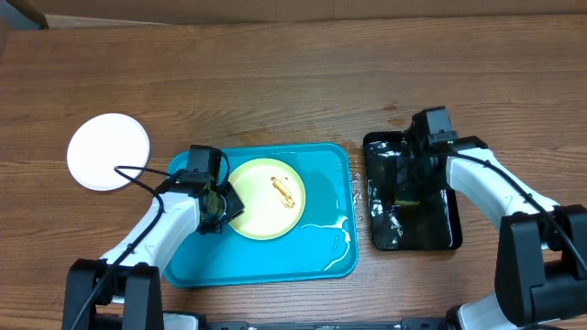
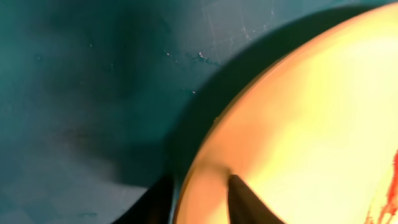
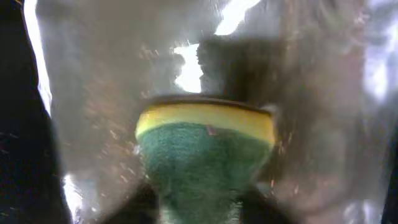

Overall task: Clean dirty plates on tray and stack at the side
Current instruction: 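Press and rinse the sponge in the black tray with the right gripper, then carry the sponge with the right gripper onto the yellow plate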

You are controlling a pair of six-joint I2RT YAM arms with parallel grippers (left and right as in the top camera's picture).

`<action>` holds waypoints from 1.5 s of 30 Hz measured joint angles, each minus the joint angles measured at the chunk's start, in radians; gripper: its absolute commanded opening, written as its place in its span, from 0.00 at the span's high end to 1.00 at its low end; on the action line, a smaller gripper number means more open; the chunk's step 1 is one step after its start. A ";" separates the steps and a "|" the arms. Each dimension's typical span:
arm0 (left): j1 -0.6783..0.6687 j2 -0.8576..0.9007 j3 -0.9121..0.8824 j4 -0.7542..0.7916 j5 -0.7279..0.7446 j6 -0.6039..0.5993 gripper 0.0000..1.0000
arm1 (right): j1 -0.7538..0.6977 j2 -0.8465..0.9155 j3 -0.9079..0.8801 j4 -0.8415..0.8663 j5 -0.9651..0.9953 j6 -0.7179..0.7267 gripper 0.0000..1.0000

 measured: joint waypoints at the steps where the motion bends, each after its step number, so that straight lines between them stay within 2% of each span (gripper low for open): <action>1: 0.000 0.001 0.000 -0.001 -0.001 0.000 0.74 | 0.000 0.000 0.000 -0.005 -0.007 0.003 0.96; 3: 0.000 0.001 0.000 -0.002 -0.002 0.000 0.75 | 0.000 0.000 0.010 -0.037 -0.018 0.003 0.96; 8: 0.000 0.001 0.000 -0.001 -0.001 0.001 0.75 | 0.000 -0.016 0.122 -0.251 -0.036 0.003 0.96; 12: 0.000 0.001 -0.001 -0.002 -0.002 0.001 0.80 | 0.000 -0.091 0.184 -0.303 -0.041 0.004 0.96; 13: 0.000 0.001 -0.001 -0.001 -0.002 0.001 0.82 | 0.000 -0.108 0.186 -0.296 -0.037 0.004 0.96; 15: 0.000 0.003 -0.001 0.000 -0.002 0.001 0.94 | 0.000 -0.117 0.190 -0.322 -0.028 0.004 0.96; 16: 0.000 0.003 -0.001 0.000 -0.002 0.003 0.96 | 0.000 -0.117 0.190 -0.354 -0.024 0.003 0.96; 25: 0.000 0.002 -0.001 0.008 0.023 0.016 0.96 | 0.000 -0.116 0.190 -0.397 0.012 0.012 0.96; 45: 0.000 0.002 -0.001 0.009 0.023 0.016 0.96 | 0.000 -0.116 0.190 -0.382 0.027 0.029 0.96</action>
